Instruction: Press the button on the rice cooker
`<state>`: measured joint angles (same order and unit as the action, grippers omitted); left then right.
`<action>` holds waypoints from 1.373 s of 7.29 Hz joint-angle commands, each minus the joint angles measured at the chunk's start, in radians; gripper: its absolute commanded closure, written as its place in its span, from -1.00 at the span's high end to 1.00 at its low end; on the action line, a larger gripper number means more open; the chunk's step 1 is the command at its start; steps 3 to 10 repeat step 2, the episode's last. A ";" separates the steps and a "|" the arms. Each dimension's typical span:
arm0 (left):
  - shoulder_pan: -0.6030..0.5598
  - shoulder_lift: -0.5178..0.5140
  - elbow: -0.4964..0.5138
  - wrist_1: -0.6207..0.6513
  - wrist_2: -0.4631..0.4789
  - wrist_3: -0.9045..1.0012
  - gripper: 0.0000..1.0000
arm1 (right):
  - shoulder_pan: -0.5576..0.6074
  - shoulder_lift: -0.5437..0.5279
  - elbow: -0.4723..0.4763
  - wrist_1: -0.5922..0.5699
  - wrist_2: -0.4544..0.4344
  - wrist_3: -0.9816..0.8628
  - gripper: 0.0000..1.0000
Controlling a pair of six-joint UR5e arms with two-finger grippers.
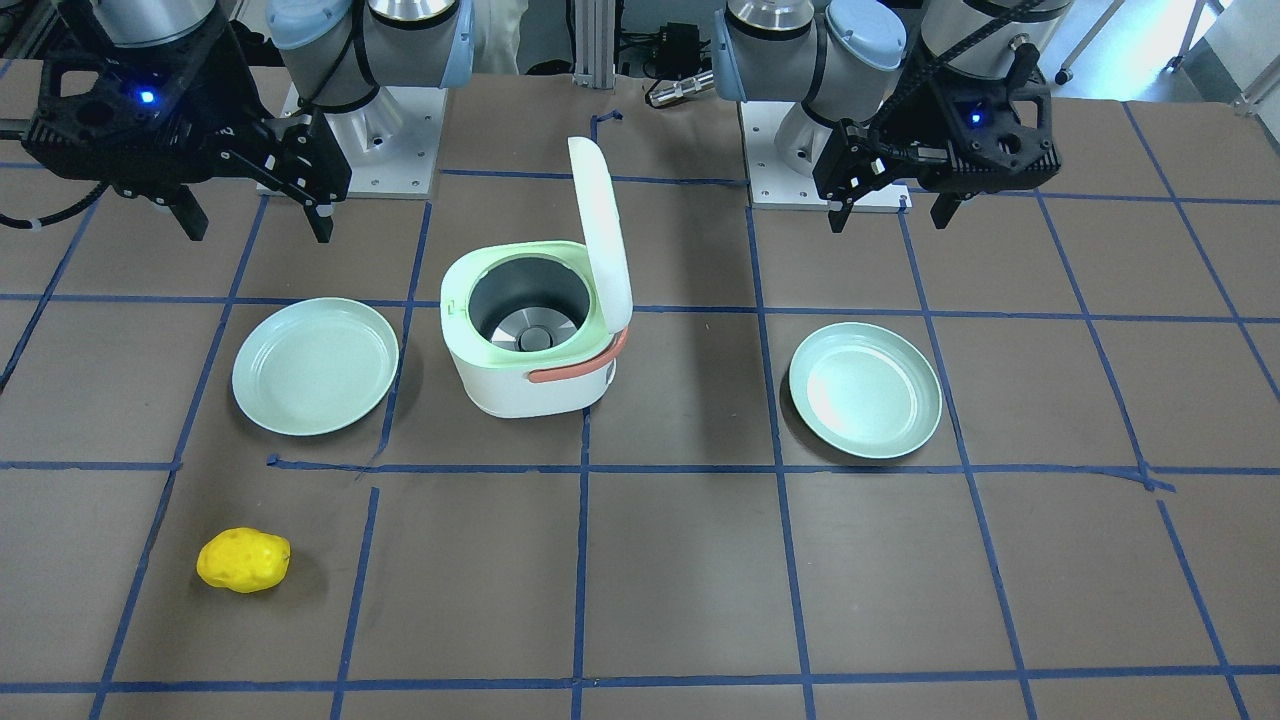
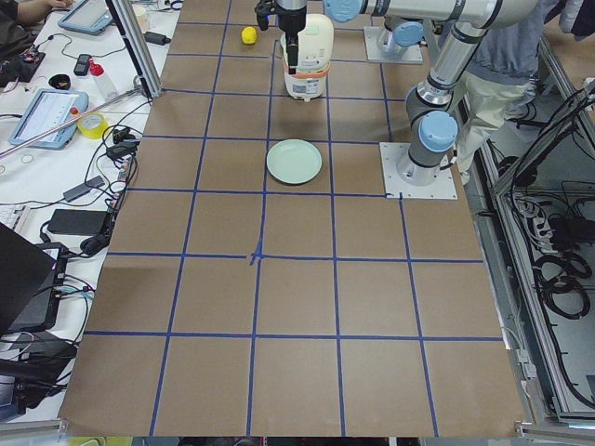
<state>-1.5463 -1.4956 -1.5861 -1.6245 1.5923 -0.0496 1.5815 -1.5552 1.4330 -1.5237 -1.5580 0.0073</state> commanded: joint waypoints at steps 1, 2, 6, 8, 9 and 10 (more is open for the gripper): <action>0.000 0.000 0.000 0.000 0.000 0.000 1.00 | 0.000 0.000 0.000 0.000 0.021 0.007 1.00; 0.000 0.000 0.000 0.000 0.000 0.000 1.00 | 0.000 0.000 0.000 0.002 0.021 0.007 1.00; 0.000 0.000 0.000 0.000 0.000 0.000 1.00 | 0.000 0.000 0.000 0.002 0.021 0.007 1.00; 0.000 0.000 0.000 0.000 0.000 0.000 1.00 | 0.000 0.000 0.000 0.002 0.021 0.007 1.00; 0.000 0.000 0.000 0.000 0.000 0.000 1.00 | 0.000 0.000 0.000 0.002 0.021 0.007 1.00; 0.000 0.000 0.000 0.000 0.000 0.000 1.00 | 0.000 0.000 0.000 0.002 0.021 0.007 1.00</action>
